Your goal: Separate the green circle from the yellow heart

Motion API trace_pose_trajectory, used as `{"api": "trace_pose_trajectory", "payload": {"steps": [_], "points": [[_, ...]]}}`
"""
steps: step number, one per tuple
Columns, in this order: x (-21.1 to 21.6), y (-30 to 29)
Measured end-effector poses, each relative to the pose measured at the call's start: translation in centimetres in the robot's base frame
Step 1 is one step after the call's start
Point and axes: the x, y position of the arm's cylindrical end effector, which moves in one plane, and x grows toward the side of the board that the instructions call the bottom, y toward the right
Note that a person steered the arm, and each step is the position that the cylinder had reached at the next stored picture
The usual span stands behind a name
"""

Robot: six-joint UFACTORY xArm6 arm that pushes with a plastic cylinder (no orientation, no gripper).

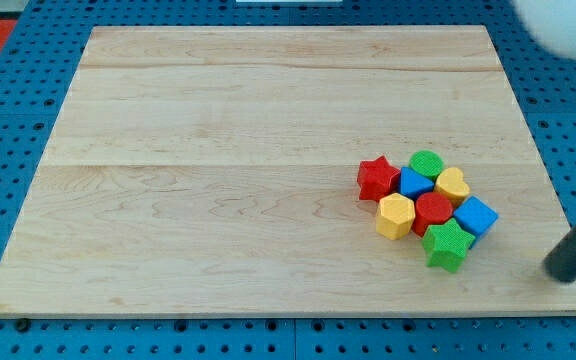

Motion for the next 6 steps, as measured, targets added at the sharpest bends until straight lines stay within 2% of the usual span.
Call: {"api": "trace_pose_trajectory", "payload": {"steps": [1, 2, 6], "points": [[-6.7, 2.1], [-11.1, -1.3], [-9.5, -6.3]]}}
